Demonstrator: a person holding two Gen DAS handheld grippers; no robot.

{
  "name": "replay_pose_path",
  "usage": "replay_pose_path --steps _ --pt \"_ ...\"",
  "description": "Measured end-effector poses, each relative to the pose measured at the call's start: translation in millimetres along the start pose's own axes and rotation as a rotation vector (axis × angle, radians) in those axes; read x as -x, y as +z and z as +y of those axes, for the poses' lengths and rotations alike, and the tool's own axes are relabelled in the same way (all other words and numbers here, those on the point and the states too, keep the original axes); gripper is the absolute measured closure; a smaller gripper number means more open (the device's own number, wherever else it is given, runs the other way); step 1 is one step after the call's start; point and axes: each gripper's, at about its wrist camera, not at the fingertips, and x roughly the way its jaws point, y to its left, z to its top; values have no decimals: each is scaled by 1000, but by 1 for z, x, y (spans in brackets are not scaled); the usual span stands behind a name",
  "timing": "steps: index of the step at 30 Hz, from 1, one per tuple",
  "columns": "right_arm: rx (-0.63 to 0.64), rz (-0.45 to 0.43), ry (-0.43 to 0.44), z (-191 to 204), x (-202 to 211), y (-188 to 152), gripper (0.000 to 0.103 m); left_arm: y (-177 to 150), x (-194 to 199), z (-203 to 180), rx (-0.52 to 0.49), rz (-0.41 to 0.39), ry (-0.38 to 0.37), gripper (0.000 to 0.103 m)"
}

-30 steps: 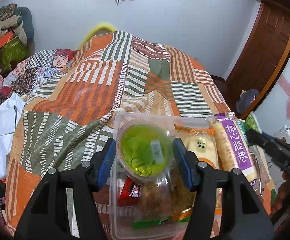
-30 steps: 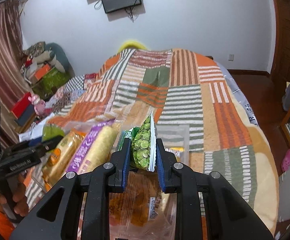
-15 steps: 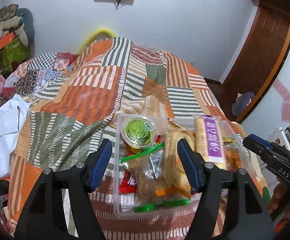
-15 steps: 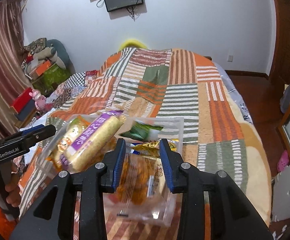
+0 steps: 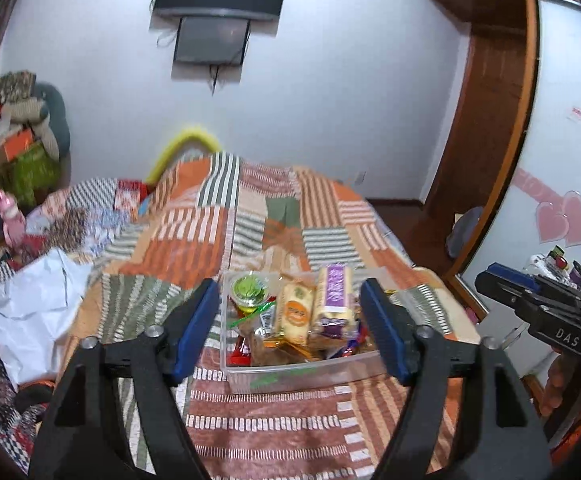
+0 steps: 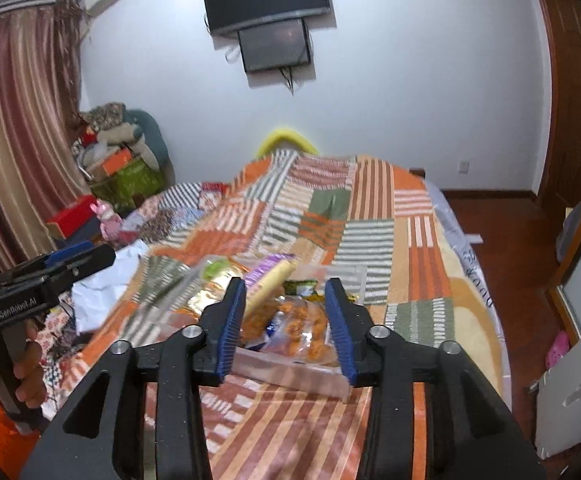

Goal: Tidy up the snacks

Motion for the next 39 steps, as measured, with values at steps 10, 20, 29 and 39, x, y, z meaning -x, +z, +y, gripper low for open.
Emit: replay_pose_path --steps 10,20,29,39 --pt "17 -130 19 23 63 -1 37 -2 80 -26 -8 -144 -33 8" --pt "38 -171 8 38 72 -10 17 -18 109 -38 -30 -188 -2 1" --pt "30 -202 -16 40 80 -14 3 -23 117 -41 -42 -206 23 0" --pt "36 -208 -27 42 84 -18 1 -25 119 -42 -37 -208 20 0"
